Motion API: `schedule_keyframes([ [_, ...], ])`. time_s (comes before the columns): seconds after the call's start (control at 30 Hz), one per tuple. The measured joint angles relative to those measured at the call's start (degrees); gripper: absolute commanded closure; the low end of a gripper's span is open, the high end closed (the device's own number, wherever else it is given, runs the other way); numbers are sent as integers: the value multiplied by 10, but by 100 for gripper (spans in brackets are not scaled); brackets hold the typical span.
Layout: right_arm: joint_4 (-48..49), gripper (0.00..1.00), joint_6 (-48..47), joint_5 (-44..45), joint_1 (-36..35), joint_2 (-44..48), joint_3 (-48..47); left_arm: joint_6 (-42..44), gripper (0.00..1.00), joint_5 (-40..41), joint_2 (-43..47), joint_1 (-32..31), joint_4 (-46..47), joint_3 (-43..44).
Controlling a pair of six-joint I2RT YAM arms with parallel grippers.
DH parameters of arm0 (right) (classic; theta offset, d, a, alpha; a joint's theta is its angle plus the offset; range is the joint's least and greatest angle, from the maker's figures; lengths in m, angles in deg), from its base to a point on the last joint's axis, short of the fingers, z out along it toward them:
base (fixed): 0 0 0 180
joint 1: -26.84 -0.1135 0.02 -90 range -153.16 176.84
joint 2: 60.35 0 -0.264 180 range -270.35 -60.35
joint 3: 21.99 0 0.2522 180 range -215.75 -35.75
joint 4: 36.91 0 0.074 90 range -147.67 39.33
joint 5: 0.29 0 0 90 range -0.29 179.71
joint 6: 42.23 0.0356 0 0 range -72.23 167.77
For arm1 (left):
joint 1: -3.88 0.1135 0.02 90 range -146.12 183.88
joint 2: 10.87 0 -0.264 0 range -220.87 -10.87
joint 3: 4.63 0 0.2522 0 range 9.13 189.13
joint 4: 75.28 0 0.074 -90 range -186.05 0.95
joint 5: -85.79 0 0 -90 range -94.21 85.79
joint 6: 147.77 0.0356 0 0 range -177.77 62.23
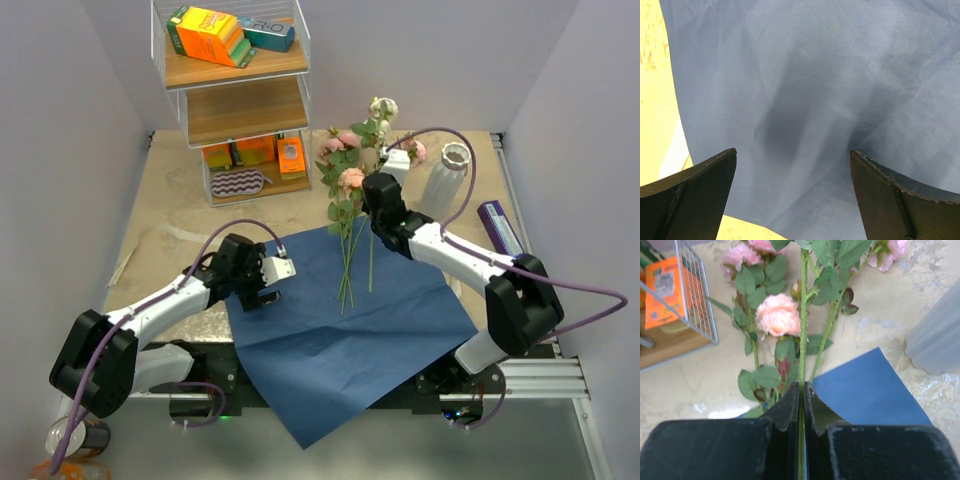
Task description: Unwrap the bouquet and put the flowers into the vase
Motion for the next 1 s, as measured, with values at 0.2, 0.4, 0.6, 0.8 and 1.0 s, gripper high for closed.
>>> schedule_keyframes([
  [0.2, 50, 100, -31, 1, -24, 55, 101, 0, 0, 0, 0, 0, 2, 0],
  [0.4, 72, 100, -60, 1, -32, 147, 108, -8, 0, 0, 0, 0, 3, 0],
  [0.6, 86, 100, -92, -11, -34, 199, 45, -15, 0, -4, 0, 0, 3, 0],
  [0.8, 36, 66, -81, -38, -34, 129, 16, -28, 0, -11, 1, 0, 2, 7],
  [1.0, -106, 48, -50, -80, -26, -85, -31, -28, 0, -11, 7, 0, 1, 7],
])
